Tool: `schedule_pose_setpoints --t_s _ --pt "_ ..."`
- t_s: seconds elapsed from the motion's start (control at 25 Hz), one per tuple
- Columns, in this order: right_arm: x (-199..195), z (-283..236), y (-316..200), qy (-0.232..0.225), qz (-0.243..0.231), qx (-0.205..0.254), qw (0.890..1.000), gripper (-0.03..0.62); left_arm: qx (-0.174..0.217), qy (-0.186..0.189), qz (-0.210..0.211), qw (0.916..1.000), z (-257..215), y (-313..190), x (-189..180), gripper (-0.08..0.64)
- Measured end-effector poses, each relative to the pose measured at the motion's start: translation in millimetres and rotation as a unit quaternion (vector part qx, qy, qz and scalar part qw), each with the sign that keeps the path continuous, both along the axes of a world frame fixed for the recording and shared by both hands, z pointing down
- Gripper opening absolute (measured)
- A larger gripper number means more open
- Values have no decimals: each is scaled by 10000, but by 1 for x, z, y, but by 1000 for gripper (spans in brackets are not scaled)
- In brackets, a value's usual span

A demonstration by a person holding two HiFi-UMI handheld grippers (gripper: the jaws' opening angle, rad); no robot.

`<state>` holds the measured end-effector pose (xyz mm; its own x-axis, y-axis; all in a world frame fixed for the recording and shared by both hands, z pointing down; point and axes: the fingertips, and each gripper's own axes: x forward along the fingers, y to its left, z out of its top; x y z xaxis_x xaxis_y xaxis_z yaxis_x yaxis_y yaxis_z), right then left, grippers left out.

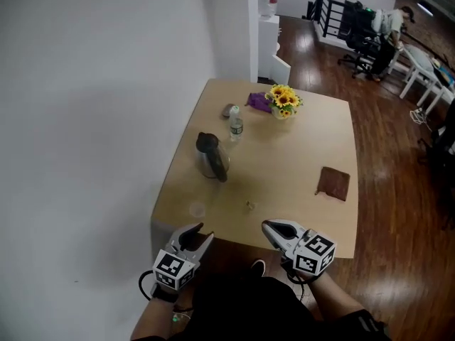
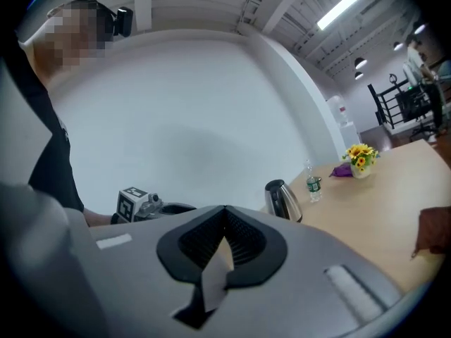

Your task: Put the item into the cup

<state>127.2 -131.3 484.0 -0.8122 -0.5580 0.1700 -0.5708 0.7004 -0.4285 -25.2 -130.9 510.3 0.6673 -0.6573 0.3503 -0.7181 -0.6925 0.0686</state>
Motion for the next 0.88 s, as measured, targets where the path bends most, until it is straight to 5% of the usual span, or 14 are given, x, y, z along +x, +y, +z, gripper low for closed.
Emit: schedule_pose_setpoints --t_s 0.4,0.6,0.88 --pt "-4 31 -43 411 -47 -154 9990 8 -108 -47 -154 9998 17 -31 -10 147" --pt "-11 72 -60 1573 -166 34 9874 25 -188 18 -33 9998 22 -46 -10 147" --pt "-18 154 -91 2558 -349 -491 9648 81 -335 -162 248 9990 44 -54 -11 147"
